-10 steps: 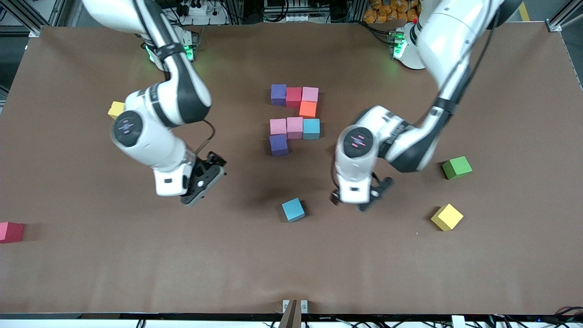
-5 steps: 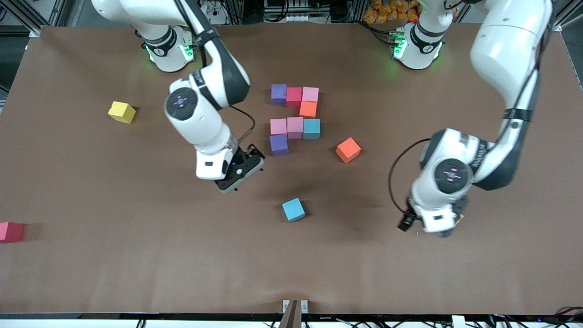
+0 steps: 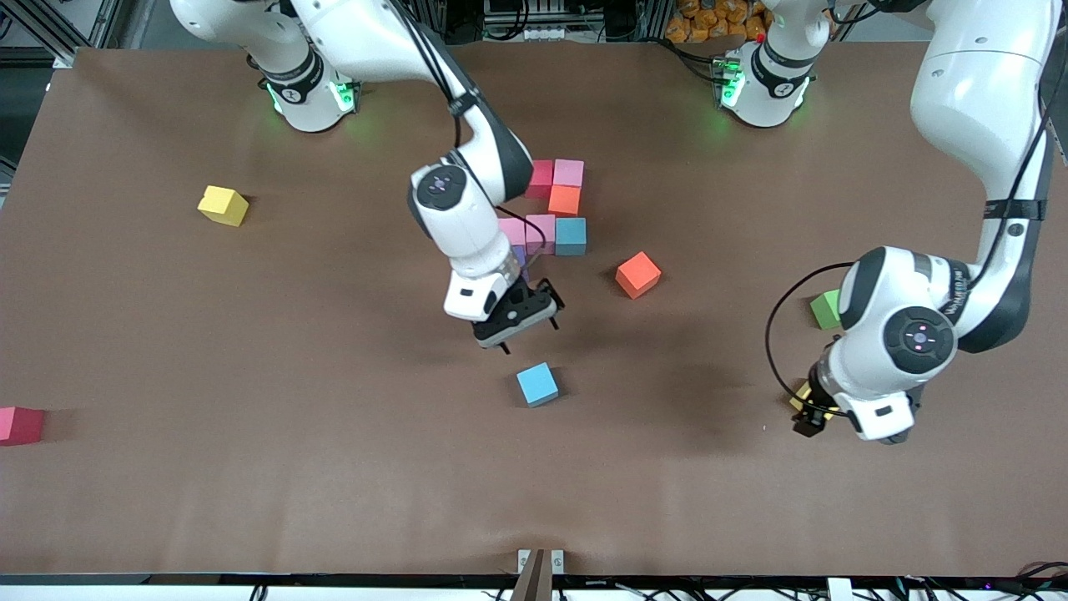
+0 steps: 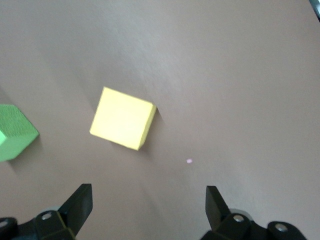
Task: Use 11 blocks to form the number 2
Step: 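Grasp the loose cyan cube with the right gripper while the left gripper reaches yellow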
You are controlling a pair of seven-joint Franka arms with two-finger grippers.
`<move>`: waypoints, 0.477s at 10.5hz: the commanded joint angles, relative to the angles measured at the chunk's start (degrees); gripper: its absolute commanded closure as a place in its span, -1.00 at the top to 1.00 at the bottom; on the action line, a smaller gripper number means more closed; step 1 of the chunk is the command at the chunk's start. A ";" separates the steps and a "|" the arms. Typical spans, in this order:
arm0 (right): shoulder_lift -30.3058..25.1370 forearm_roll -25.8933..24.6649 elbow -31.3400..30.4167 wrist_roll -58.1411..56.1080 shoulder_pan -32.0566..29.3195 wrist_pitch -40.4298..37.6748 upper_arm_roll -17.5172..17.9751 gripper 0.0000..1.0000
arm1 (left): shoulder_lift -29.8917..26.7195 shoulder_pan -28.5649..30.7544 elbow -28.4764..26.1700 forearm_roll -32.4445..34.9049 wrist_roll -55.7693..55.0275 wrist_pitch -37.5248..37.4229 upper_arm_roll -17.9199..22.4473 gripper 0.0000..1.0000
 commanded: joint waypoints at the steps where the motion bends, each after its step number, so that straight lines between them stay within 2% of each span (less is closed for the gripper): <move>1: 8.74 1.37 8.17 2.29 -1.49 4.67 -0.67 1.00 | -1.46 2.76 -1.69 -0.98 -0.55 -0.47 -0.42 1.00; 2: 10.86 1.28 9.75 1.77 -2.02 6.61 -1.11 1.00 | -1.37 3.11 -1.87 -1.16 -0.64 -0.21 -0.42 1.00; 5: 12.28 1.37 10.12 0.26 -3.87 6.81 -1.55 1.00 | -1.55 5.30 -3.19 -1.43 -0.90 0.67 -0.51 1.00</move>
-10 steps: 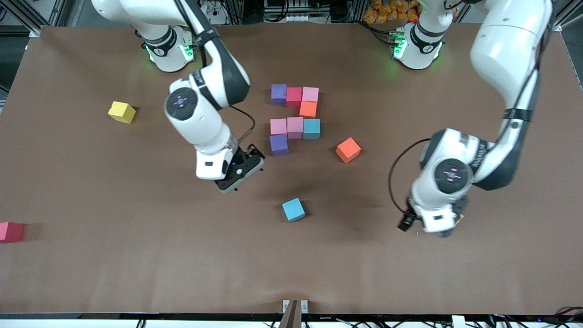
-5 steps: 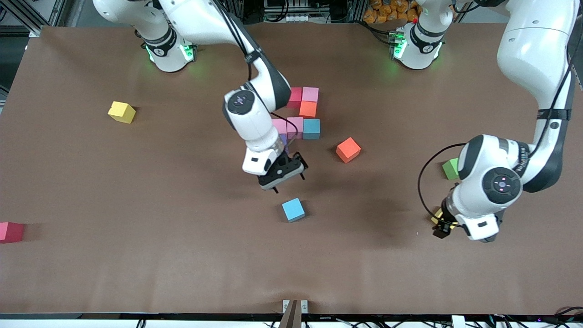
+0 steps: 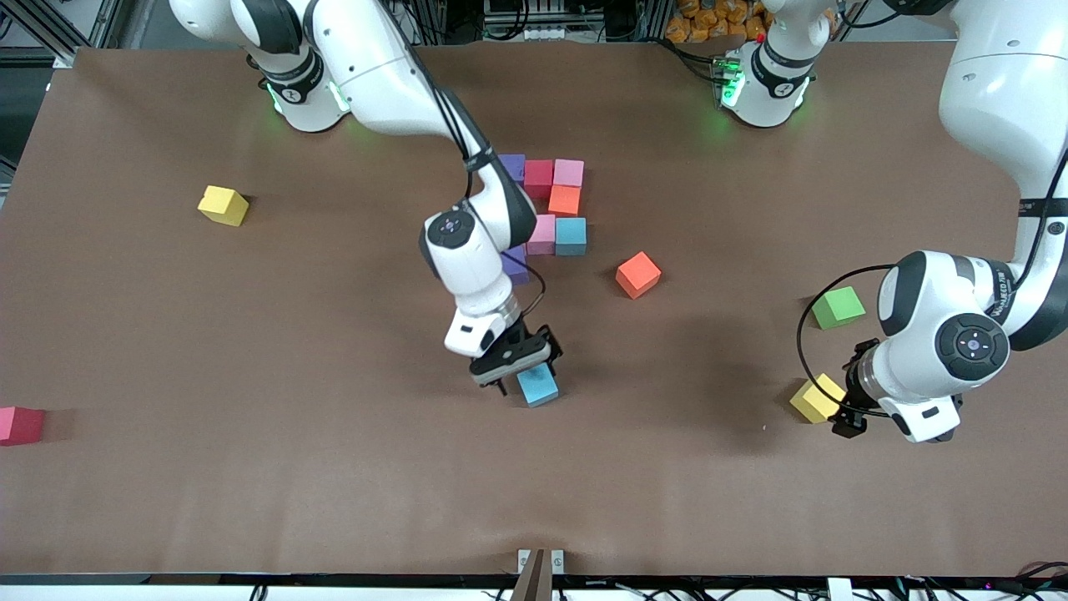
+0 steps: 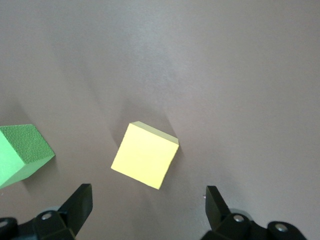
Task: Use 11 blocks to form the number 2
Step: 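Grasp the loose cyan cube with the right gripper while the left gripper reaches yellow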
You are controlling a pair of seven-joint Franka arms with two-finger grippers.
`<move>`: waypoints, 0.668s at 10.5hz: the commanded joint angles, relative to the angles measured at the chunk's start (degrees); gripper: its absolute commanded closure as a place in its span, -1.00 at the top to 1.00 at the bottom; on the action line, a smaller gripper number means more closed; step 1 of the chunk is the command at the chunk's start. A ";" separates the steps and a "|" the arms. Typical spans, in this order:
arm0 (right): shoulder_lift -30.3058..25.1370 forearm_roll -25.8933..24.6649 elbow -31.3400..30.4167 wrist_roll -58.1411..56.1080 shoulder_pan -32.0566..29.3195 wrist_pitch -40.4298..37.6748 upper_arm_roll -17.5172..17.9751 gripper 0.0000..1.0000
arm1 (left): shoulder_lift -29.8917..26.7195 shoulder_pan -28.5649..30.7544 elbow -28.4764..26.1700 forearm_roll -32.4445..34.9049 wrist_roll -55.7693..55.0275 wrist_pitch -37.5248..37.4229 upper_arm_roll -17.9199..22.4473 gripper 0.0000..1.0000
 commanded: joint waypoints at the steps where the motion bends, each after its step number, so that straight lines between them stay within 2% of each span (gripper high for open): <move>1: 2.46 1.38 2.44 -0.14 -0.40 -0.29 -0.06 1.00 | -1.54 2.59 -2.16 -2.39 -1.38 1.31 -0.56 1.00; 3: 2.99 3.66 2.52 -0.05 0.04 -0.29 0.55 1.00 | -1.54 4.00 -2.25 -4.06 -1.74 1.49 -0.56 1.00; 7: 3.08 3.93 3.14 -0.05 0.22 -0.29 0.73 1.00 | -1.54 4.27 -2.16 -4.77 -1.83 1.49 -0.56 1.00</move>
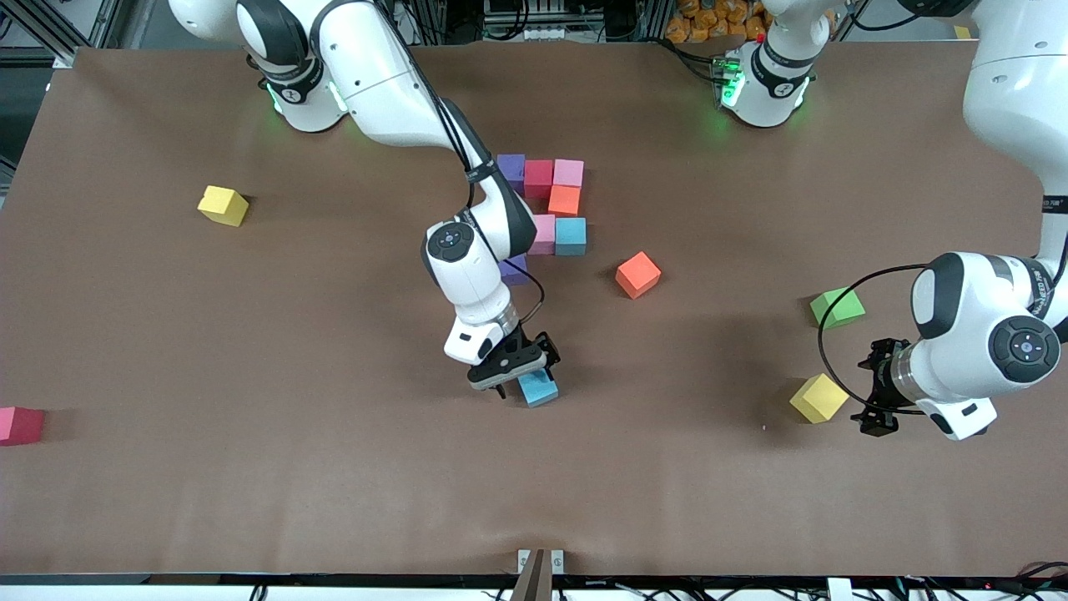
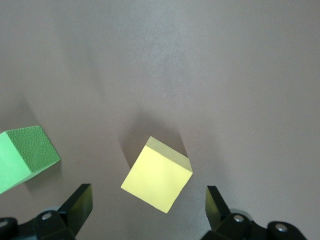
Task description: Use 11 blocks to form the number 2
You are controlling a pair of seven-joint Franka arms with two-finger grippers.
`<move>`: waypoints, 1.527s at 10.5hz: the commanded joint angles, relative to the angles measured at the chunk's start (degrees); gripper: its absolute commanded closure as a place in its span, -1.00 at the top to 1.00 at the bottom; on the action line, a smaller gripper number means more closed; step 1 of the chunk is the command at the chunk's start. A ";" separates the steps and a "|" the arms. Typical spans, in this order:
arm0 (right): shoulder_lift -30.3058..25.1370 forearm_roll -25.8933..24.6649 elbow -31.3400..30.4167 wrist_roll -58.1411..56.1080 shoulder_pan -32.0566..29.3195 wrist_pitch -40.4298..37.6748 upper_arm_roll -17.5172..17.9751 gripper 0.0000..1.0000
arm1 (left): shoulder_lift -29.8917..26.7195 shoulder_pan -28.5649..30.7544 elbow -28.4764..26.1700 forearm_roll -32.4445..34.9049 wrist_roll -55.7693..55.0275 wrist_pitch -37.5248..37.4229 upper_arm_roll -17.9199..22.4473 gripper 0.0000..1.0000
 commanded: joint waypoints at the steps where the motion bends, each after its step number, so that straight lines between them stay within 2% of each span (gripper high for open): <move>1: 1.75 1.20 2.58 -0.08 -0.17 -0.15 0.09 1.00 | -1.53 0.32 -1.51 -1.17 -1.36 0.62 -0.36 1.00; 6: 2.98 1.11 3.20 -0.25 -0.08 0.38 0.00 1.00 | -1.44 2.25 -3.17 -4.24 -3.03 1.23 -0.36 1.00; 8: 3.07 1.11 3.20 -0.25 -0.08 0.38 0.09 1.00 | -1.79 2.52 -7.37 -4.60 -6.35 6.64 -0.28 1.00; 9: 3.42 1.11 3.29 -0.25 -0.08 0.38 0.00 1.00 | -2.92 2.52 -11.22 -3.21 -6.81 10.68 -0.19 1.00; 10: 3.69 1.11 3.38 -0.25 -0.08 0.47 0.09 1.00 | -5.37 2.69 -16.39 0.81 -6.21 15.95 -0.27 1.00; 11: 3.69 1.11 3.38 -0.25 -0.08 0.55 0.09 1.00 | -6.53 3.39 -18.97 3.63 -2.90 18.17 -0.45 1.00; 12: 3.78 1.11 3.38 -0.25 -0.08 0.47 0.09 0.59 | -6.45 3.57 -18.82 3.48 3.75 18.20 -0.54 1.00; 13: 3.78 1.11 3.38 -0.34 -0.08 0.47 0.09 0.08 | -6.28 3.58 -18.82 3.31 7.12 18.20 -0.54 1.00; 16: 3.78 0.93 3.47 -0.86 -0.17 0.38 0.00 -1.00 | -5.05 3.66 -18.64 3.31 10.66 18.46 -0.54 1.00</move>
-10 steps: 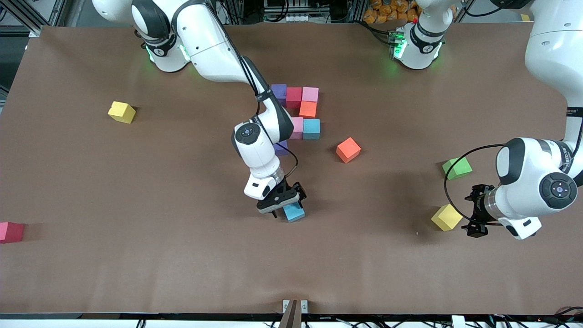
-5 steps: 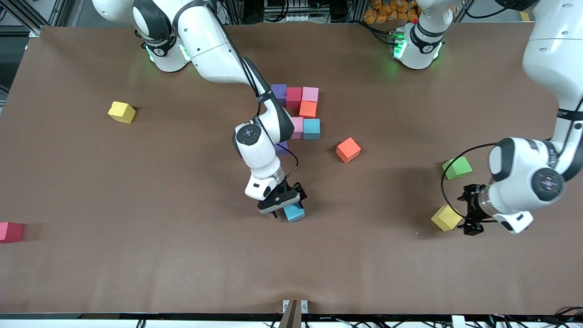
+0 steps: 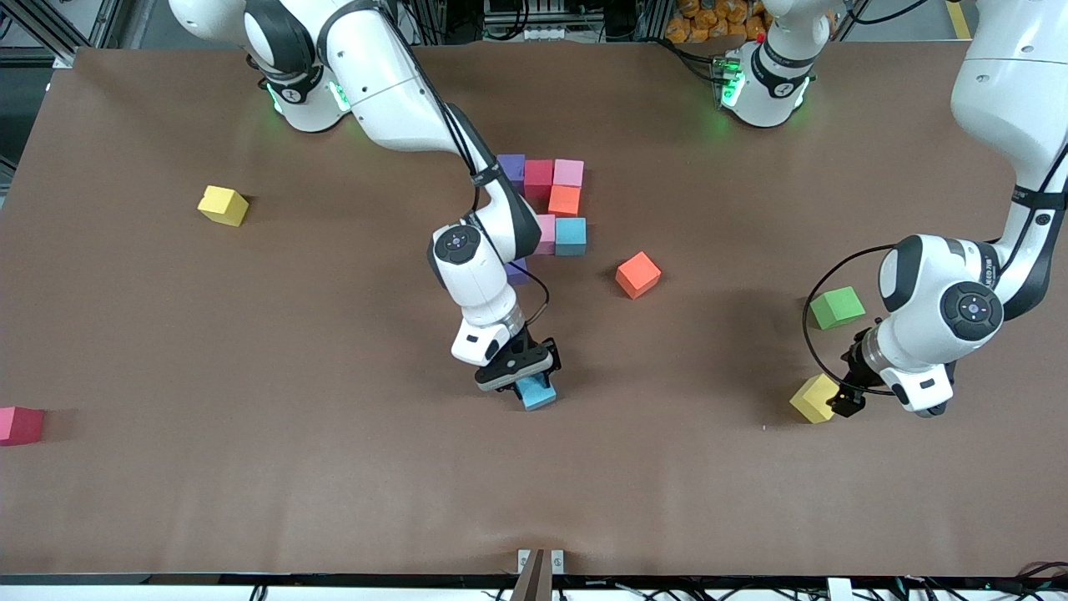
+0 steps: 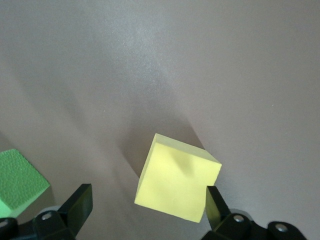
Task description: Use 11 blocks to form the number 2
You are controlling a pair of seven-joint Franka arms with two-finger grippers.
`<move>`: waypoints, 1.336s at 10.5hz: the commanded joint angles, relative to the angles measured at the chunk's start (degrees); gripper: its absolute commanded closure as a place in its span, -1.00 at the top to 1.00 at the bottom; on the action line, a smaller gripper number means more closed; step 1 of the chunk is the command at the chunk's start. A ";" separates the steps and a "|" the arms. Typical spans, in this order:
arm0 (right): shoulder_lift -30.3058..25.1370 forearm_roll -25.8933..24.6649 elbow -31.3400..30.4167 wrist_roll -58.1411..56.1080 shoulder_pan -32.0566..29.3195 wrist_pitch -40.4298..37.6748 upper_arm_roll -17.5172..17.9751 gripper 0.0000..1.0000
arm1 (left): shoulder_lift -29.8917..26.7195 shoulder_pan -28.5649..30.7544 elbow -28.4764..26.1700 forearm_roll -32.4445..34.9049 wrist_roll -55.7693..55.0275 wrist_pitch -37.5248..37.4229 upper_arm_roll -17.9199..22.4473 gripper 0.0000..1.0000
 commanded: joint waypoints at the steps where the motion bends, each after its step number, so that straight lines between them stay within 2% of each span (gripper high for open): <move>1: 1.63 0.70 1.25 -0.82 -0.19 -0.01 -0.01 -1.00 | -0.18 0.67 -1.54 1.08 2.91 1.34 -0.42 1.00; 4: 1.63 0.52 1.16 -0.82 -0.19 -0.01 -0.01 -1.00 | 0.52 0.50 -1.27 1.08 7.04 1.34 -0.33 1.00; 7: 1.63 0.43 0.99 -1.00 -0.19 0.08 -0.01 -1.00 | 1.14 0.41 0.40 1.08 7.23 1.34 -0.33 1.00; 14: 1.02 0.87 1.16 -1.00 -0.46 -0.36 1.66 -1.00 | 1.76 0.41 0.22 1.26 6.88 1.25 -0.24 1.00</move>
